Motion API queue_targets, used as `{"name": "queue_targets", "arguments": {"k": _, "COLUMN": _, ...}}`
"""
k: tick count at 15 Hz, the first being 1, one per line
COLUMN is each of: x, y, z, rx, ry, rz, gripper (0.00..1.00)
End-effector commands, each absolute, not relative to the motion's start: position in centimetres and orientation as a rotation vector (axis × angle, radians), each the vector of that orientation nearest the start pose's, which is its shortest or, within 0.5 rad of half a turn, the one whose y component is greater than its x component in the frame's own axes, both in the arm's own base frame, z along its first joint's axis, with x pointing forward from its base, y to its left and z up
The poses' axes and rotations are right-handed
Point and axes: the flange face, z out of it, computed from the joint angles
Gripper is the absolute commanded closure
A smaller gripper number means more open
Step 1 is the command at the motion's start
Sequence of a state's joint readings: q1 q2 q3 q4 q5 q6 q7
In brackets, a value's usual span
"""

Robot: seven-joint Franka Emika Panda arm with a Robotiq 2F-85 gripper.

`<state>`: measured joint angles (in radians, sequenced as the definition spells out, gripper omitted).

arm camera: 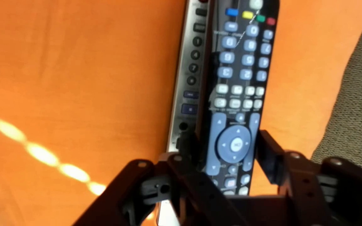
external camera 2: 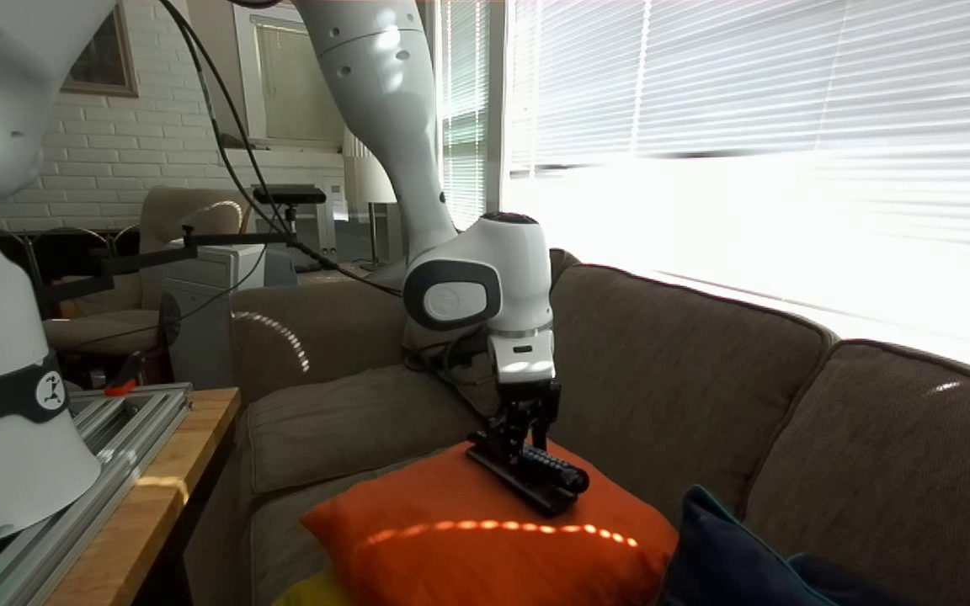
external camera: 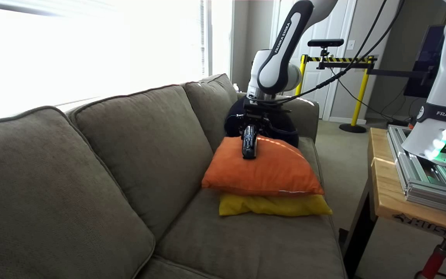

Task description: Rotate the remote control on top to the left.

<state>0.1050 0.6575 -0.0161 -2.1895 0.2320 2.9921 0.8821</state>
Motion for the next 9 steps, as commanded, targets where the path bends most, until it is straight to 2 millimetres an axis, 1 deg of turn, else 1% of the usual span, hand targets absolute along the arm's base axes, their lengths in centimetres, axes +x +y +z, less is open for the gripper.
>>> {"name": "queue_targets", "arguments": {"k": 1, "x": 54.9, "y": 3.1, "z": 11.2, "rx": -2.652, "ry": 1.480, "rz": -0.130, "gripper": 0.71}}
{"name": "queue_targets", "arguments": {"k": 3, "x": 54.9, "y": 3.1, "z": 11.8, "rx": -2.661, "ry": 1.472, "rz": -0.110, "gripper": 0.71}}
{"name": "queue_targets", "arguments": {"k": 5, "x": 54.8, "y": 3.1, "z": 13.0, "rx": -2.693, "ry": 1.417, "rz": -0.074, "gripper": 0.71}}
{"name": "queue_targets", "arguments": {"k": 6, "x": 54.9, "y": 3.1, "z": 13.5, "rx": -2.722, "ry": 1.366, "rz": -0.064, "gripper": 0.71}}
{"name": "queue_targets", "arguments": {"k": 9, "x": 55.6, "y": 2.7, "z": 15.3, "rx": -2.827, "ry": 1.119, "rz": -0.104, "gripper": 0.71}}
